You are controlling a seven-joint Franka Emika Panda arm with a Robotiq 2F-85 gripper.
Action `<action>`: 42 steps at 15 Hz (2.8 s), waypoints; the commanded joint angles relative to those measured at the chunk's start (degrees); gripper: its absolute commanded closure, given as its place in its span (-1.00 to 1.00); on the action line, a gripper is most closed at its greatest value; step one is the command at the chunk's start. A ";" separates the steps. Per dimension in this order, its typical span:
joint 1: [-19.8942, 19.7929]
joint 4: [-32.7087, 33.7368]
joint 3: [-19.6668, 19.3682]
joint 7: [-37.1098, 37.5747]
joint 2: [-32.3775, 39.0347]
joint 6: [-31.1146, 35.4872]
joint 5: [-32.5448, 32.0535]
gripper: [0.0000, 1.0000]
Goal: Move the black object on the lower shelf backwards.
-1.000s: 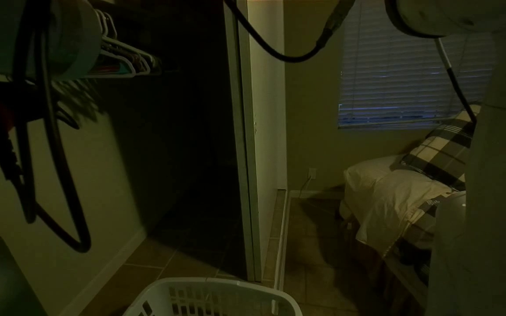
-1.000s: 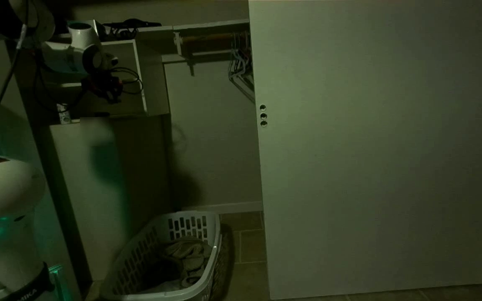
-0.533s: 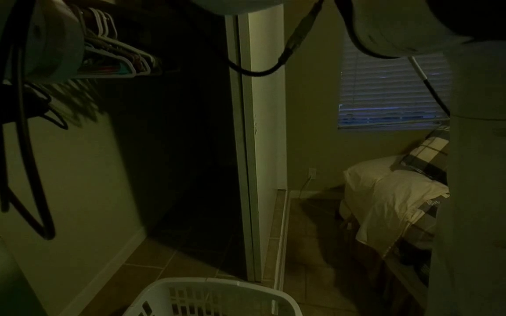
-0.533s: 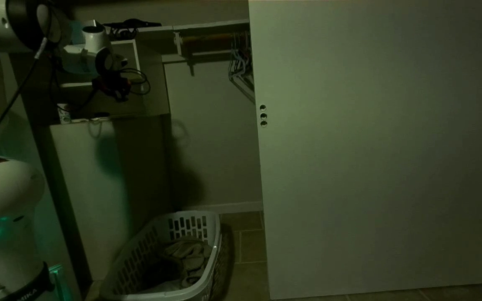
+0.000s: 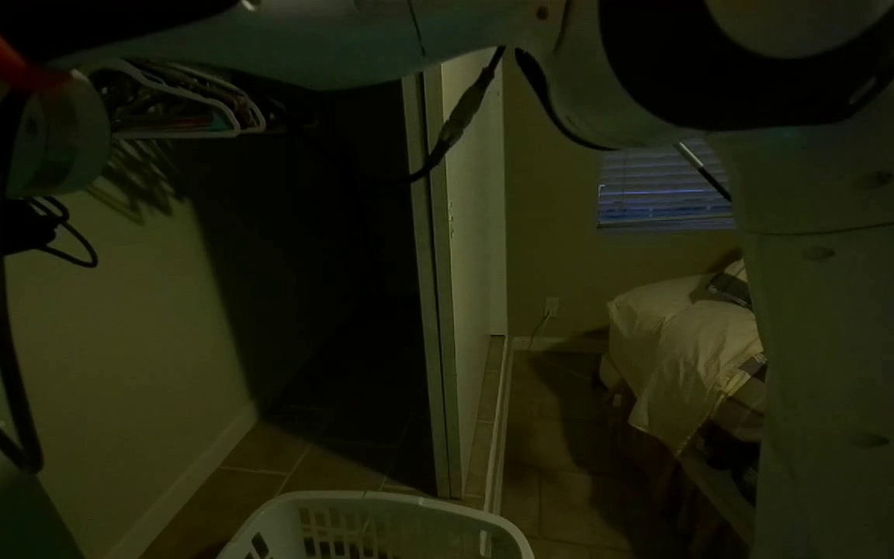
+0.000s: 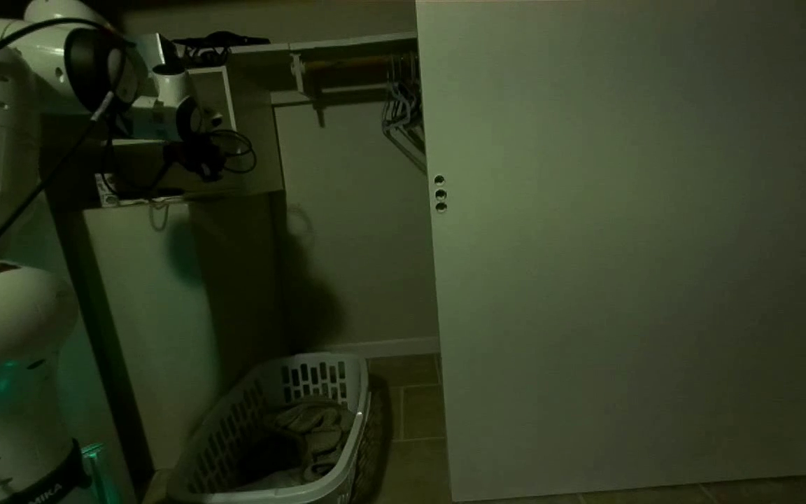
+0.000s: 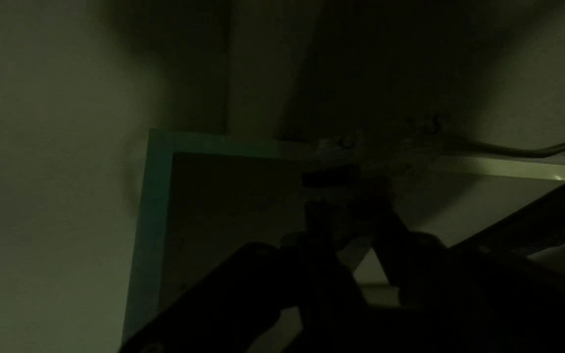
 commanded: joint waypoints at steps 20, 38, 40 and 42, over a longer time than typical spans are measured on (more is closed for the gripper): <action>8.93 19.39 -8.36 4.89 14.49 -3.37 -6.24 0.86; 6.26 14.56 -5.25 2.22 3.42 -20.43 -1.61 -1.00; 5.80 14.25 -4.71 1.38 1.77 -24.36 -0.31 -1.00; 5.35 13.09 -4.41 -0.21 -0.15 -27.45 0.80 -1.00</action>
